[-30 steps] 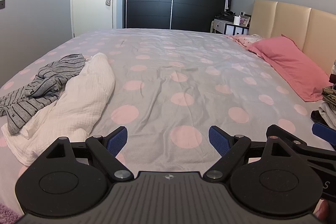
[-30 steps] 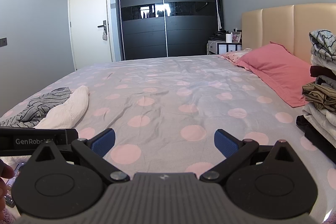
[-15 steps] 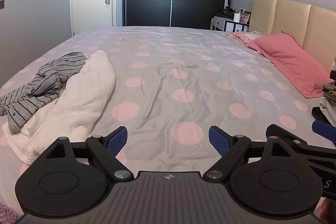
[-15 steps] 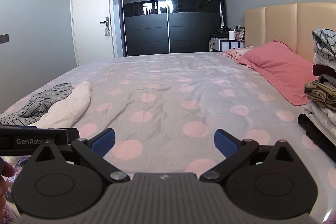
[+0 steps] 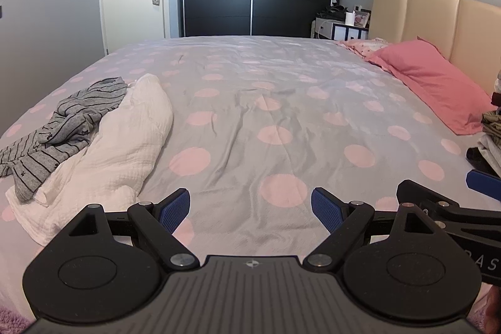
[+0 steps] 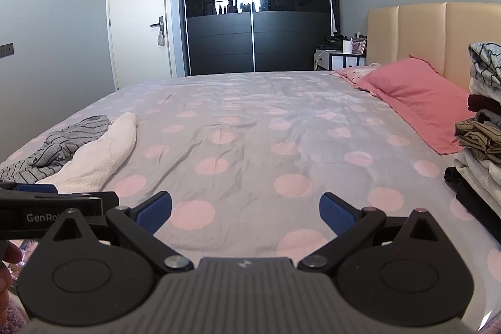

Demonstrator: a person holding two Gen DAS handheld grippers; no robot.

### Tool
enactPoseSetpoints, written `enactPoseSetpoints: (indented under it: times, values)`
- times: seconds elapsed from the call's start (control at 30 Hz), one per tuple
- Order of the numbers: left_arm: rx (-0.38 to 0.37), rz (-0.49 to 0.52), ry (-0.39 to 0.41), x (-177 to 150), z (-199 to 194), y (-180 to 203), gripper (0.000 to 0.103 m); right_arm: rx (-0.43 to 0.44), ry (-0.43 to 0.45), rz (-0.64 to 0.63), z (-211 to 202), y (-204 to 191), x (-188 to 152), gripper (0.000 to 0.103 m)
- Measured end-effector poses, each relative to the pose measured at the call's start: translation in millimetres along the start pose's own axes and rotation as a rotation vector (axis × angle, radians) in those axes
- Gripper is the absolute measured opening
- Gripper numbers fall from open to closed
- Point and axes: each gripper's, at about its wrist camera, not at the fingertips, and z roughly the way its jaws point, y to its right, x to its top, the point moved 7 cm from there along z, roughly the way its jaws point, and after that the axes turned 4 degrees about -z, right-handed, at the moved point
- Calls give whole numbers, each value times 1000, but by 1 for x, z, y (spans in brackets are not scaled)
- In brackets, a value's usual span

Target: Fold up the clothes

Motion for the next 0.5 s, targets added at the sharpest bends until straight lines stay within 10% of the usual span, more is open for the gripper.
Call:
enactPoseSetpoints:
  times: [0.5]
  values:
    - [226,-39,-124,7,44,-115,66,-2,-134,-8,44,-2,-6,102]
